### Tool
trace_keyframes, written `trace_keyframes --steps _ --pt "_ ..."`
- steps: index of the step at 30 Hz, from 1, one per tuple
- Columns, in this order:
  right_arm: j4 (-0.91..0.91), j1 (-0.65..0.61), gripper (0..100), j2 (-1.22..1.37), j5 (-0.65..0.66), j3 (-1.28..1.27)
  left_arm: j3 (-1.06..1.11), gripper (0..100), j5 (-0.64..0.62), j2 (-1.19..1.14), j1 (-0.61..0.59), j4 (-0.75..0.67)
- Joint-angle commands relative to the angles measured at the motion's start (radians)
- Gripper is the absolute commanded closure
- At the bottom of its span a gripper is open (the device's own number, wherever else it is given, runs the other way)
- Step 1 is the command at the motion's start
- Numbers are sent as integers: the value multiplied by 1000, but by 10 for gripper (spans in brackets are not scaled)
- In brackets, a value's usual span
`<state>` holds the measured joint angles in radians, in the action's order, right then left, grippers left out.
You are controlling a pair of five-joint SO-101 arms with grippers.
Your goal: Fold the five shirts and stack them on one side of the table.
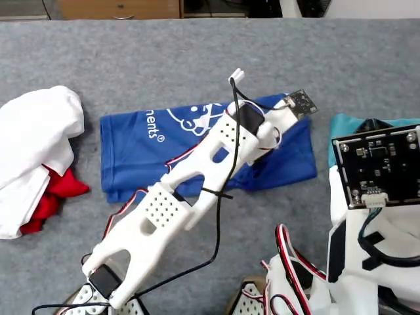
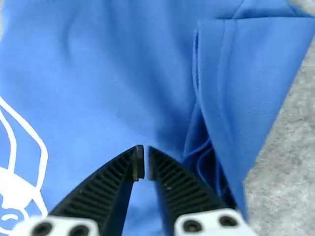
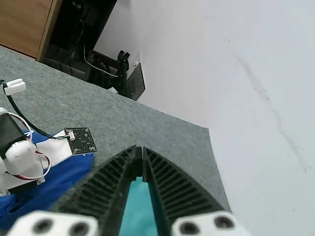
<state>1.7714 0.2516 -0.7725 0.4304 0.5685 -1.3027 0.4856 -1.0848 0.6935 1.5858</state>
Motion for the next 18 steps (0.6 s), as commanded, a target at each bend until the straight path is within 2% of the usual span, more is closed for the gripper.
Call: trace_keyframes --steps 1,6,18 --pt "12 -13 970 5 -11 -4 -127 850 -38 19 58 81" --pt "12 -13 970 5 -8 -5 -216 833 -58 8 86 95" --pt "12 -13 970 -1 -9 -67 -121 833 -63 8 92 51"
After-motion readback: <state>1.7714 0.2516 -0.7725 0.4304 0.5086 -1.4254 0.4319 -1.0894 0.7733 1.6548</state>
